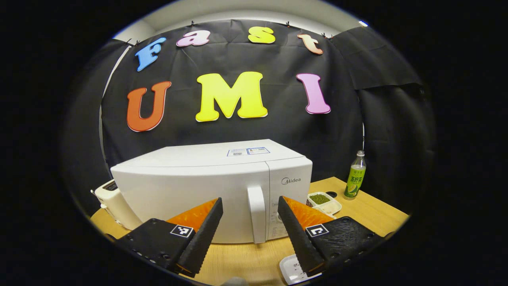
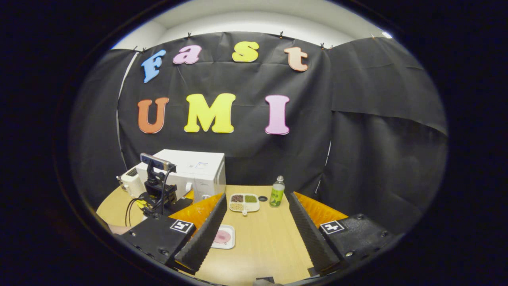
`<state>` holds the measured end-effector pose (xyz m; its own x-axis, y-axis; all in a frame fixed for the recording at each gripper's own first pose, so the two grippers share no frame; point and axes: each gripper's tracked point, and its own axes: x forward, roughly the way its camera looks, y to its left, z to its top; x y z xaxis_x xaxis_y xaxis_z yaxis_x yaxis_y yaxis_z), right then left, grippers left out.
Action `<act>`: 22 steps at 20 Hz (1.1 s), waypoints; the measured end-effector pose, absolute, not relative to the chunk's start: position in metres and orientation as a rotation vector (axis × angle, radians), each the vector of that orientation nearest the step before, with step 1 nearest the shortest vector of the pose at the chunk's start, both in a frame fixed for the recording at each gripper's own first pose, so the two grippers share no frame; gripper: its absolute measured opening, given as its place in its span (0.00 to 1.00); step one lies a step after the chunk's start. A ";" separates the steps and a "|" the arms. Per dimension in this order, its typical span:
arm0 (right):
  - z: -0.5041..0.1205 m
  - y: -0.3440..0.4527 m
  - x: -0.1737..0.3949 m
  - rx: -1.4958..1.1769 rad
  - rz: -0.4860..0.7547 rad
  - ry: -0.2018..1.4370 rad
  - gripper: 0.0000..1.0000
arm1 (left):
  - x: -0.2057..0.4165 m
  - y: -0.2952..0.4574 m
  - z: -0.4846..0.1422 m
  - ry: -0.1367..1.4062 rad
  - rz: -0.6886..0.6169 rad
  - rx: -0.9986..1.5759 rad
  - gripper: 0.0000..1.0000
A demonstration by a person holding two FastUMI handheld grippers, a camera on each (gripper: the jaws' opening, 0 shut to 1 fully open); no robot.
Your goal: Open the microwave oven with the left hand, put the food in, and close the microwave oven.
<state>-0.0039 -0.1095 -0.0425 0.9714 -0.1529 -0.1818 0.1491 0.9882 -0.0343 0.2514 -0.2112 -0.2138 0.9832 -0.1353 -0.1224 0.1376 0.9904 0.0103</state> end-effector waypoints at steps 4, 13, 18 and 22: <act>-0.047 -0.121 -0.007 -0.060 -0.158 0.212 0.96 | 0.274 -0.224 -0.245 0.208 -0.158 -0.027 0.67; -0.052 -0.119 -0.002 -0.084 -0.099 0.250 0.97 | 0.268 -0.225 -0.242 0.192 -0.211 -0.040 0.18; -0.046 -0.103 0.005 -0.103 -0.041 0.246 0.97 | 0.265 -0.223 -0.241 0.189 -0.178 -0.083 0.02; -0.037 -0.095 0.007 -0.118 -0.016 0.223 0.97 | 0.241 -0.222 -0.247 0.203 -0.218 -0.102 0.02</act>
<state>0.0071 -0.0953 -0.0372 0.9752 -0.0290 -0.2194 0.0028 0.9929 -0.1189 0.2408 -0.2219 -0.2469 0.9560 -0.2245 -0.1890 0.2039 0.9713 -0.1225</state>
